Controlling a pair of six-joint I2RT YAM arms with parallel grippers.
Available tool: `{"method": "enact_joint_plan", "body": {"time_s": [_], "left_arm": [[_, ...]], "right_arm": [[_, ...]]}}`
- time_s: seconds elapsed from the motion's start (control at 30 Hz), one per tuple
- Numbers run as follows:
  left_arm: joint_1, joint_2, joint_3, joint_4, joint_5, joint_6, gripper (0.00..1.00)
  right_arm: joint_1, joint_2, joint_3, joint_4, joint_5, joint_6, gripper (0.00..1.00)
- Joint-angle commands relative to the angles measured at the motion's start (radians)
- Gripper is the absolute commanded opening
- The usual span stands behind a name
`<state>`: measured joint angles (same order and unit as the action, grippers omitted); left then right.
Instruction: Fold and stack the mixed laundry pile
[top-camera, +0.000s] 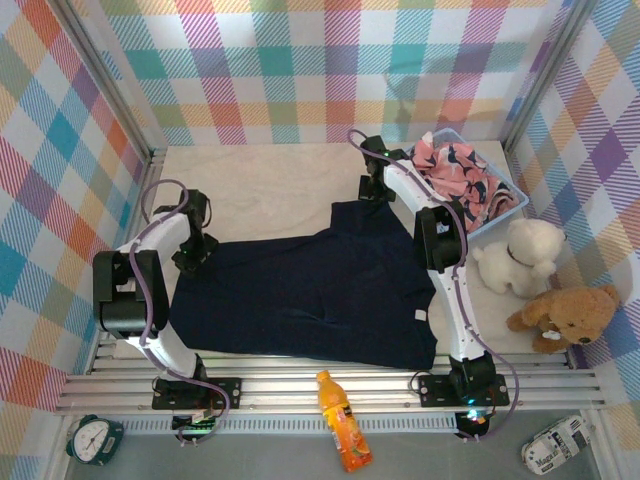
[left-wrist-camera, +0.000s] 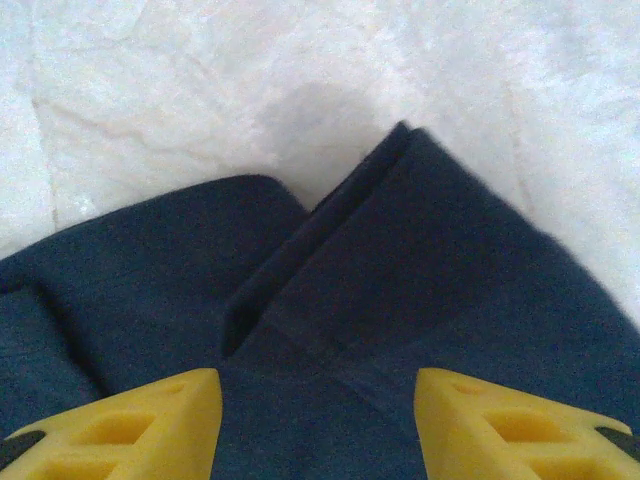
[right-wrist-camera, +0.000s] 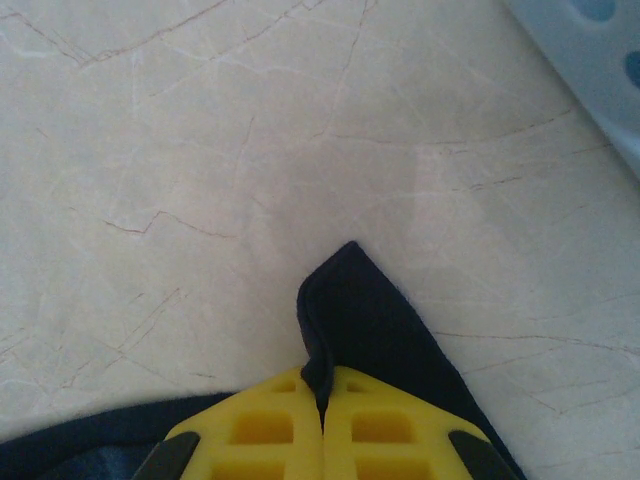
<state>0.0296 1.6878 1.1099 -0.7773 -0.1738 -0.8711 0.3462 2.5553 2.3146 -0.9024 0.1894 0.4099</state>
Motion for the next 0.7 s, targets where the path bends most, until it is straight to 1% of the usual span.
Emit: {"method": "enact_joint_plan", "body": {"time_s": [0.0,0.17,0.27,0.37,0.4,0.53,0.57,0.67], "left_arm": [[0.009,-0.014,-0.02,-0.017,-0.041,0.003,0.56],[0.009,0.015,-0.013,-0.004,-0.05,0.008,0.56],[0.008,0.041,-0.001,0.016,-0.059,0.016,0.52],[0.009,0.065,0.019,0.029,-0.072,0.029,0.41],[0.009,0.075,0.031,0.029,-0.079,0.036,0.36],[0.017,0.095,0.071,0.033,-0.089,0.05,0.09],[0.018,0.097,0.083,0.032,-0.087,0.05,0.05],[0.024,0.108,0.137,0.017,-0.084,0.053,0.03]], "right_arm": [[-0.003,-0.026,-0.025,-0.027,0.005,0.013,0.0],[-0.003,-0.023,-0.026,-0.028,0.004,0.016,0.0],[-0.003,-0.024,-0.027,-0.033,0.008,0.016,0.0],[-0.003,-0.026,-0.028,-0.038,0.014,0.013,0.0],[-0.003,-0.026,-0.027,-0.039,0.016,0.012,0.0],[-0.003,-0.027,-0.014,-0.037,0.016,0.005,0.0],[-0.003,-0.026,-0.006,-0.038,0.016,0.002,0.0],[-0.006,-0.014,0.036,-0.045,0.015,-0.016,0.0]]}}
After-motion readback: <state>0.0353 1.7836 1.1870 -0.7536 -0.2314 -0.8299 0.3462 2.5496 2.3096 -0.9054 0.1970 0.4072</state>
